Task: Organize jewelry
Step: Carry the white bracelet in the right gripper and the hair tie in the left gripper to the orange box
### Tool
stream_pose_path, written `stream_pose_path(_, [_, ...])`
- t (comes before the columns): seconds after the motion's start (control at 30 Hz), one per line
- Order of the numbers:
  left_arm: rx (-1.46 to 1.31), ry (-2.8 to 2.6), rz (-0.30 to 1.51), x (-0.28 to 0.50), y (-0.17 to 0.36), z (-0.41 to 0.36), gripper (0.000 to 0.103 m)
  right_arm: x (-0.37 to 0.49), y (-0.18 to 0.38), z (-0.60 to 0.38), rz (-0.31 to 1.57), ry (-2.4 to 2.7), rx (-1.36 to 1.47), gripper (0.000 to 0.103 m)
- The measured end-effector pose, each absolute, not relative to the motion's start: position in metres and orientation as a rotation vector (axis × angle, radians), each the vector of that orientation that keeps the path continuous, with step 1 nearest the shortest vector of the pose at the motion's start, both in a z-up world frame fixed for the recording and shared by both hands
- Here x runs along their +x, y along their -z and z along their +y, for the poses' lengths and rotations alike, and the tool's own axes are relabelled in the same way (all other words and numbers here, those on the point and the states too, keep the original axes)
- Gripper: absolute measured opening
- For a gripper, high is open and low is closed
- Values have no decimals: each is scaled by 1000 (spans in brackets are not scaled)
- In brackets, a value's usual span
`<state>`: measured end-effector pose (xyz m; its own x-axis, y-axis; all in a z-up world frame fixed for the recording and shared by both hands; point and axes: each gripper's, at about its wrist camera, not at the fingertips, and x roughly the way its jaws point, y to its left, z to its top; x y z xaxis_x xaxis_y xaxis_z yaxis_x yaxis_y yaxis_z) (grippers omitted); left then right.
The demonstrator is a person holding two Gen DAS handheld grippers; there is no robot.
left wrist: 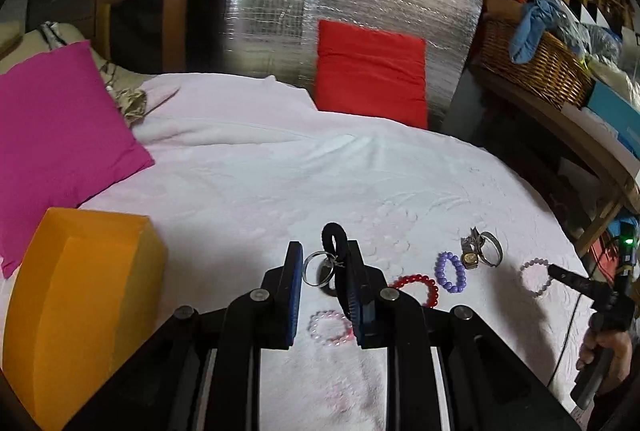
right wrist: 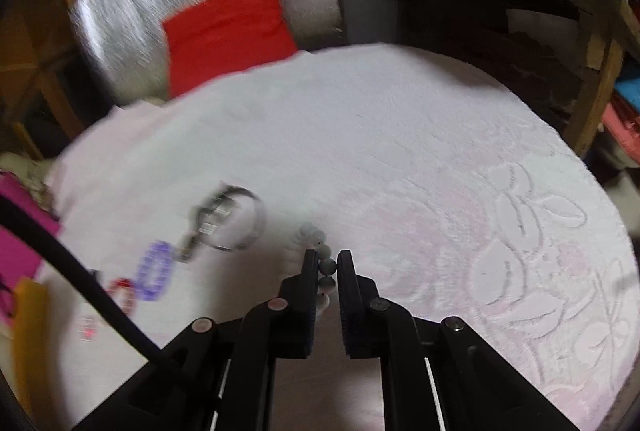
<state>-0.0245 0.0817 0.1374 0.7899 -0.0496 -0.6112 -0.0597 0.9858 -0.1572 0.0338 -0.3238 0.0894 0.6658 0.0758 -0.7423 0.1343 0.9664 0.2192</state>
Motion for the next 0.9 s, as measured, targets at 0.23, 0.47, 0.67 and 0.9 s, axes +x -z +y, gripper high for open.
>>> stream_pose_path(0.23, [-210,-49,631,-40,-144,100,21,12,-125,-303,766,-74,325,10])
stream_pose_path(0.47, [-236,-93,610,-51,-151,119,22,4,-143,-302,722,-131,383,10])
stream_pose_path(0.67, [-236,-160,603,-69,-158,142,22,-4,-164,-259,692,-234,360,10])
stream_pose_path(0.9, [-245,-286,594,-116,-159,185,22,-20,-184,-163,689,-453,329,10])
